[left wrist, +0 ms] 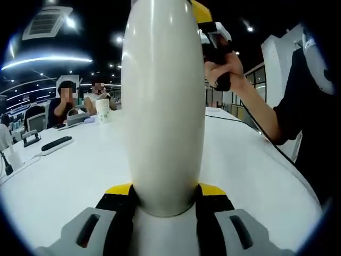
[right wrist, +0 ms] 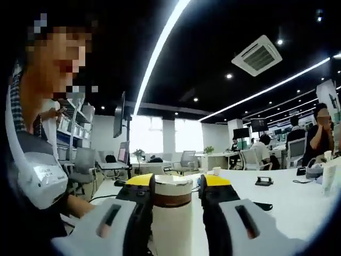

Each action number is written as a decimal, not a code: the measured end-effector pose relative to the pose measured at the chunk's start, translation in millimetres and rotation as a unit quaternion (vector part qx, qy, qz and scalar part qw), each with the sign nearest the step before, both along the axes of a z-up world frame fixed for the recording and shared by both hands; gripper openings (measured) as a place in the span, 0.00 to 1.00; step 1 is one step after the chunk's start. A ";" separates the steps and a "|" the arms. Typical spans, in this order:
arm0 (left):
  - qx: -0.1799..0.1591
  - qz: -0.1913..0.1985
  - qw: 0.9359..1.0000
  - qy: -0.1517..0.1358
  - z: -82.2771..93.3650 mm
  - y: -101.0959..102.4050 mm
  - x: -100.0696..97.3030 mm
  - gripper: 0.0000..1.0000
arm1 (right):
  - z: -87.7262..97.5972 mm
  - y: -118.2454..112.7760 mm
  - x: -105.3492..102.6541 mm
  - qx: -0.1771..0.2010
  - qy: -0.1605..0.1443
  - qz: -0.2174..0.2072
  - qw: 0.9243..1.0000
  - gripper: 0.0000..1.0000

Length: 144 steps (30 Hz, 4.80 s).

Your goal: Grasp the water cup twist off the cup lid place the cup lid on the table

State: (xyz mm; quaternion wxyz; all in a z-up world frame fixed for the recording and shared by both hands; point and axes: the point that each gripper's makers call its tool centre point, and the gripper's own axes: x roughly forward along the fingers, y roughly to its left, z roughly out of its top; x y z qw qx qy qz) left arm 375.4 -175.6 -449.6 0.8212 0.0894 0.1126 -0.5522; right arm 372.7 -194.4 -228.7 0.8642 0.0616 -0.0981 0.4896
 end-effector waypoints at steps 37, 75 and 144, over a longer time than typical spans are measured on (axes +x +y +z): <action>0.000 0.003 1.000 0.001 -0.4 0.8 3.1 0.46 | -7.0 33.4 3.3 -0.039 -0.025 0.191 0.981 0.43; 0.000 0.006 1.000 0.000 0.4 -0.4 2.3 0.46 | -1.2 37.4 7.3 -0.007 -0.026 -0.077 0.997 0.45; -0.004 0.006 1.000 0.004 0.4 -0.6 2.9 0.46 | -9.9 41.5 4.1 -0.031 0.013 0.205 0.978 0.46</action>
